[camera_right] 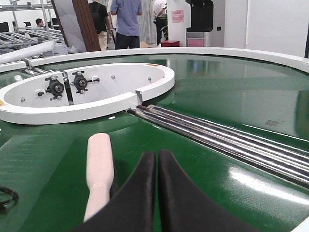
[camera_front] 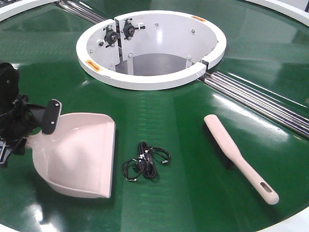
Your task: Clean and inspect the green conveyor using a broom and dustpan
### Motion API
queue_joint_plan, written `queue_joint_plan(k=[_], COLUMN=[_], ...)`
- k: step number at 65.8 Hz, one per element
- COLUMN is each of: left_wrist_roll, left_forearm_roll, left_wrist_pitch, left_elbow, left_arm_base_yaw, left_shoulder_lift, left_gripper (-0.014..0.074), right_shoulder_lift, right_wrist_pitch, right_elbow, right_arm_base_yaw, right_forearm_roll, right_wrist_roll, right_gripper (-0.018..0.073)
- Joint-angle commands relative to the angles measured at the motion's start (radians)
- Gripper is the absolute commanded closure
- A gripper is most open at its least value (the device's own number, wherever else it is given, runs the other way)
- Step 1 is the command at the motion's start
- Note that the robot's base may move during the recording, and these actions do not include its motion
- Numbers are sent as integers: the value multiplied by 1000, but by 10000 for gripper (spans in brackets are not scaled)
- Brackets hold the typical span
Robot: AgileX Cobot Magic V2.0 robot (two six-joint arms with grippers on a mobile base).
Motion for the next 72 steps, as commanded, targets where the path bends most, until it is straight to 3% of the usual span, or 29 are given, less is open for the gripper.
queue_joint_plan(k=[1, 23, 72], left_wrist_roll=[-21, -102, -100], left_forearm_roll=[32, 115, 119], left_wrist_pitch=[20, -6, 0], left_elbow=[-29, -29, -29], left_arm_base_yaw=[-20, -88, -88], left_shoulder_lift=[-20, 41, 43], left_gripper=[603, 603, 603], right_shoulder_lift=[-11, -11, -11], right_wrist_pitch=[-75, -75, -75], right_elbow=[4, 4, 4], right_arm_base_yaw=[-4, -4, -4], right_forearm_roll=[-3, -3, -3], right_wrist_roll=[-3, -3, -3], right_gripper=[568, 568, 568])
